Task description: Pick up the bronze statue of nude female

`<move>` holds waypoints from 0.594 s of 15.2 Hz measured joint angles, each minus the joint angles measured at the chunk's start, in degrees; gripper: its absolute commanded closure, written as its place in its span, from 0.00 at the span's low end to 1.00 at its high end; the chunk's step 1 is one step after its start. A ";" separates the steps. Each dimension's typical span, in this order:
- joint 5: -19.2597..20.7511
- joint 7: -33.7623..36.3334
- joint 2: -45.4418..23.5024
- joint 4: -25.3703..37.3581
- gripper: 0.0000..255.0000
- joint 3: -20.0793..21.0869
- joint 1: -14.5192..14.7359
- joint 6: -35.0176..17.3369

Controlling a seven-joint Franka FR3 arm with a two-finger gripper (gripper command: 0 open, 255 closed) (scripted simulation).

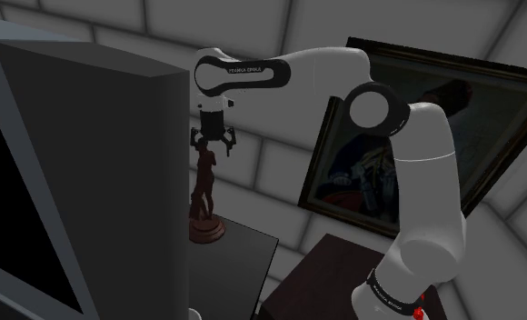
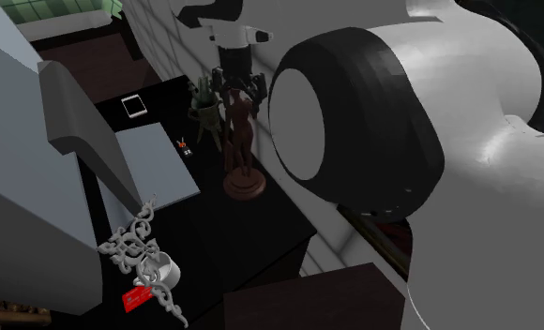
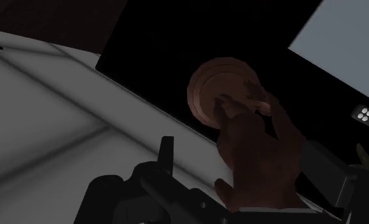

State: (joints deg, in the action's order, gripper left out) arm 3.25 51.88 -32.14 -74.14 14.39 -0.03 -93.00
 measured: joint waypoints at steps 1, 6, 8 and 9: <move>0.14 1.04 -1.12 1.86 0.00 -0.17 0.31 0.27; 0.16 1.98 -2.18 3.16 0.00 -0.26 0.82 -1.63; -0.28 1.66 -0.86 0.64 0.00 -0.39 0.60 -4.63; -0.25 1.26 -0.31 -0.32 0.00 -0.42 0.51 -5.48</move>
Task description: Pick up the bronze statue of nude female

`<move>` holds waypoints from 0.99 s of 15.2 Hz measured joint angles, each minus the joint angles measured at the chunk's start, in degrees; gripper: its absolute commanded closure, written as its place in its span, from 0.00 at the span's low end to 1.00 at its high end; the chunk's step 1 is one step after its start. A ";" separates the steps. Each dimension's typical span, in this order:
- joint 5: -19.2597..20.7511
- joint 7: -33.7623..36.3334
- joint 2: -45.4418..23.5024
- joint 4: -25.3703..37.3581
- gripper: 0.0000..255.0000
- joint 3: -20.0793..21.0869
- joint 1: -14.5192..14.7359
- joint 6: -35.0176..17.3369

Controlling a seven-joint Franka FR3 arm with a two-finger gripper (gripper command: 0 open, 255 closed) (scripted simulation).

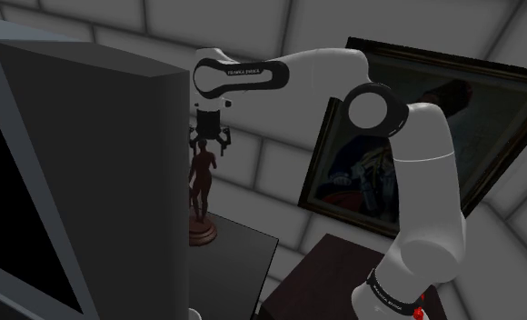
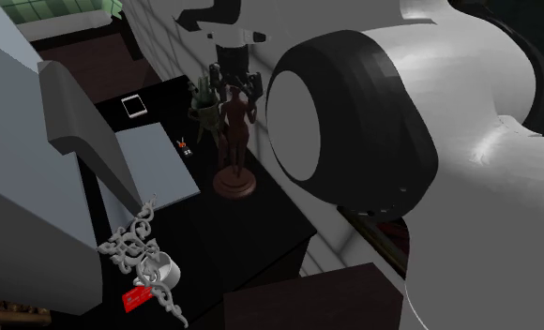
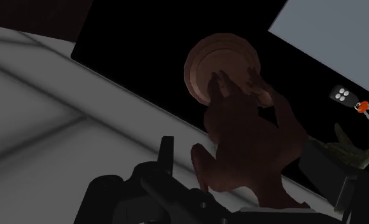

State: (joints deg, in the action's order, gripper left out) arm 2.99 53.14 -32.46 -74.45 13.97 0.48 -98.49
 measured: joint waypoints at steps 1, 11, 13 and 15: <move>-0.19 0.33 -0.10 0.16 1.00 -0.21 0.18 0.01; -7.00 0.13 -2.63 5.67 1.00 -1.64 0.95 4.74; -7.69 -0.57 -1.34 3.62 0.00 -2.60 1.47 3.13; -8.38 0.91 -2.09 4.83 0.00 -2.69 1.50 4.03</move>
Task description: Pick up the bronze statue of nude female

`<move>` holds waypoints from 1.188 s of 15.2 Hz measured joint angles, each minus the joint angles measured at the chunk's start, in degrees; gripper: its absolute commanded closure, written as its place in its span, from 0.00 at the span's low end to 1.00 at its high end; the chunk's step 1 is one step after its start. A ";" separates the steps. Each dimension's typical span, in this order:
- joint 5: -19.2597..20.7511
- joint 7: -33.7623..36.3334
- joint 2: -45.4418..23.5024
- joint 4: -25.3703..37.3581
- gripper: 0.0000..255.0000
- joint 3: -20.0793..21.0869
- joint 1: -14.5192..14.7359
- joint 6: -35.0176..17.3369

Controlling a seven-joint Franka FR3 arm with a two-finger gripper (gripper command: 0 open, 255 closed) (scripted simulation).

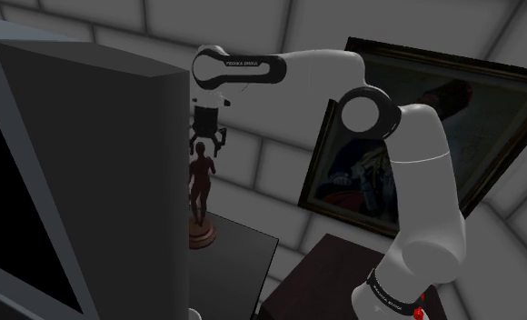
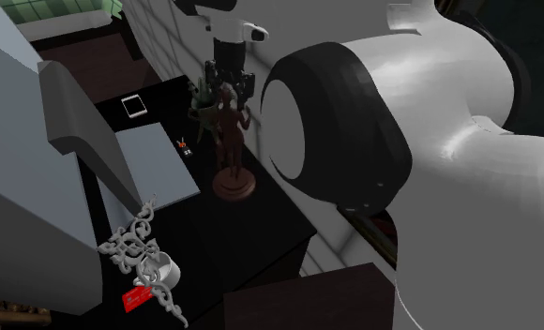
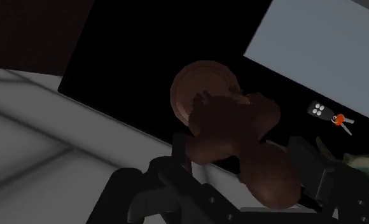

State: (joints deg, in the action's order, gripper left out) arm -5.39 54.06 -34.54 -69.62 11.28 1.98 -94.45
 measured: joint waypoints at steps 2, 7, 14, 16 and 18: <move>-2.43 6.79 -3.19 5.49 0.00 -0.91 0.78 4.12; -6.96 16.52 -6.11 7.66 0.00 -4.84 3.06 6.39; -9.10 15.43 -9.32 8.02 1.00 -8.88 5.84 3.99; -9.60 15.05 -8.20 5.77 1.00 -9.15 5.93 3.21; -9.65 14.05 -6.25 1.79 1.00 -9.35 5.93 1.19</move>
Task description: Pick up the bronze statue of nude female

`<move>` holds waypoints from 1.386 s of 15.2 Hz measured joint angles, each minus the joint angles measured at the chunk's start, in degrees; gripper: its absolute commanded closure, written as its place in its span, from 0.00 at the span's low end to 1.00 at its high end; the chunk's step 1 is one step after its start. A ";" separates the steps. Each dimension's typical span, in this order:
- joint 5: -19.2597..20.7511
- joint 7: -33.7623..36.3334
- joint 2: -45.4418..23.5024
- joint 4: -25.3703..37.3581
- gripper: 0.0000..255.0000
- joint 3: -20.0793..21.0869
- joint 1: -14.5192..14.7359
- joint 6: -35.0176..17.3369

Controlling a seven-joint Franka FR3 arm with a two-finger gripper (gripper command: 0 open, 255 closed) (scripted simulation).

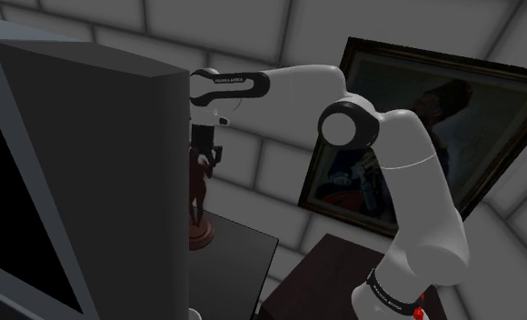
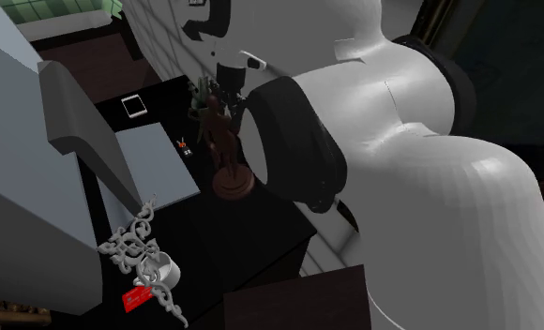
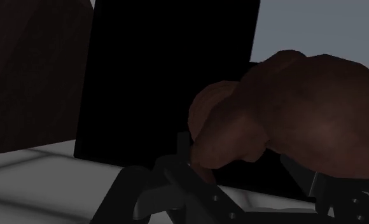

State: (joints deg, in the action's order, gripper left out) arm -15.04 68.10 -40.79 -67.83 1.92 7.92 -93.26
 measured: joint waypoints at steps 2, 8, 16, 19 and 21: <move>-0.36 -0.61 2.51 -5.64 1.00 0.01 -0.24 -3.21; -1.67 0.19 -2.89 5.20 1.00 -2.22 1.58 4.49; -5.31 0.06 -2.01 8.83 1.00 -8.35 4.91 11.29; -6.82 0.68 -5.43 16.25 1.00 -10.11 5.45 14.45; -7.63 1.04 -4.62 15.44 1.00 -11.26 6.04 14.37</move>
